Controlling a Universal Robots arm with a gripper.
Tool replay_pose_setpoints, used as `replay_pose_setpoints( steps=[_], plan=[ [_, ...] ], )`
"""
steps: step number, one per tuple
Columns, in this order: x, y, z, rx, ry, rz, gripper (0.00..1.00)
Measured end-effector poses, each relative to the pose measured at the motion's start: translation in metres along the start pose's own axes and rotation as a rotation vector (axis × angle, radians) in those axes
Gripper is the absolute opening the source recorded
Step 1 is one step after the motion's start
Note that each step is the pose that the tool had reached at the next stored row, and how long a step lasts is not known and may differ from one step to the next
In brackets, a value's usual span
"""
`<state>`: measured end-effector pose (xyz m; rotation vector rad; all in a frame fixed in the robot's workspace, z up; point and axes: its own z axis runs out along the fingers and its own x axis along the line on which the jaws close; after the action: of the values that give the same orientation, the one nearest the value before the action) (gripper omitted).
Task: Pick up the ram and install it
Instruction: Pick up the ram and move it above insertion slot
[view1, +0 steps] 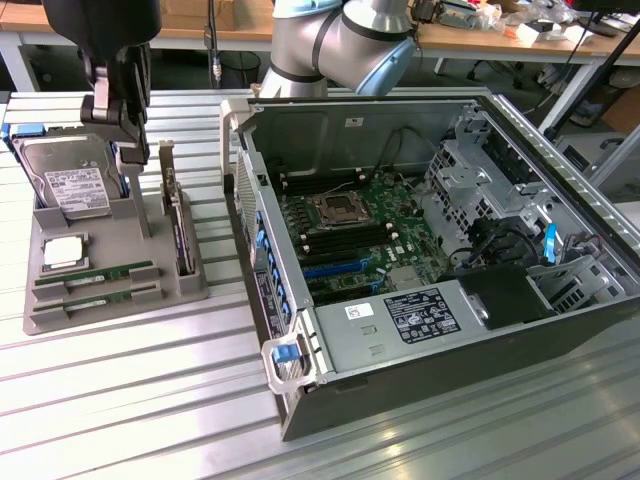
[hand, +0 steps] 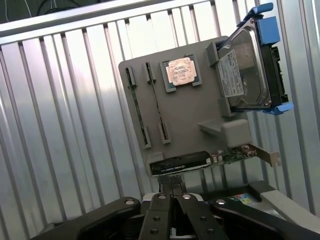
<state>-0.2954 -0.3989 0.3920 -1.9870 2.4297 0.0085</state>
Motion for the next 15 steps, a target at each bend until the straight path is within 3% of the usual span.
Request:
replay_pose_setpoints(
  steps=[15],
  plan=[
    [0.0000,0.0000,0.0002,0.0006,0.0058,-0.085,0.11]
  ],
)
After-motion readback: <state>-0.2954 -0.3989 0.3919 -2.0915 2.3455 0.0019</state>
